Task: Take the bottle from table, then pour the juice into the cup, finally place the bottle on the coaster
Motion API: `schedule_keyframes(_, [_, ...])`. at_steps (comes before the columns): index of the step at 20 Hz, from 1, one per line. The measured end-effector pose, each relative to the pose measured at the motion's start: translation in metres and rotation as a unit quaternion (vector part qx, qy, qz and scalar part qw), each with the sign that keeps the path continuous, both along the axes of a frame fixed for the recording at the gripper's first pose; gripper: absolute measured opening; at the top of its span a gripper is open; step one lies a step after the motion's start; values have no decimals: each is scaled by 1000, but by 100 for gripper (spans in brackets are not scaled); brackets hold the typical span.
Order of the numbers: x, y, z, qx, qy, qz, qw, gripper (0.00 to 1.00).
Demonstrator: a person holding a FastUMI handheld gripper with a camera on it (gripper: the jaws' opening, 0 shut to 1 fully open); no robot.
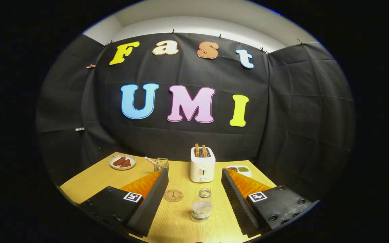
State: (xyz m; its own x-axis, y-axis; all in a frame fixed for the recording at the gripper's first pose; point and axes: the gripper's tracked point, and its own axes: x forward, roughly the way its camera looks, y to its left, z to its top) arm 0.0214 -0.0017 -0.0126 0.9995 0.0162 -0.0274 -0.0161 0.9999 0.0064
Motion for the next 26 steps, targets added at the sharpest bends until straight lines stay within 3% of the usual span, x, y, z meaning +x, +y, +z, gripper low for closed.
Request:
schedule_keyframes(14, [62, -28, -111, 20, 63, 43, 997, 98])
schedule_keyframes(20, [72, -16, -155, 30, 83, 84, 993, 98])
schedule_keyframes(26, [78, -15, -190, 29, 94, 89, 991, 99])
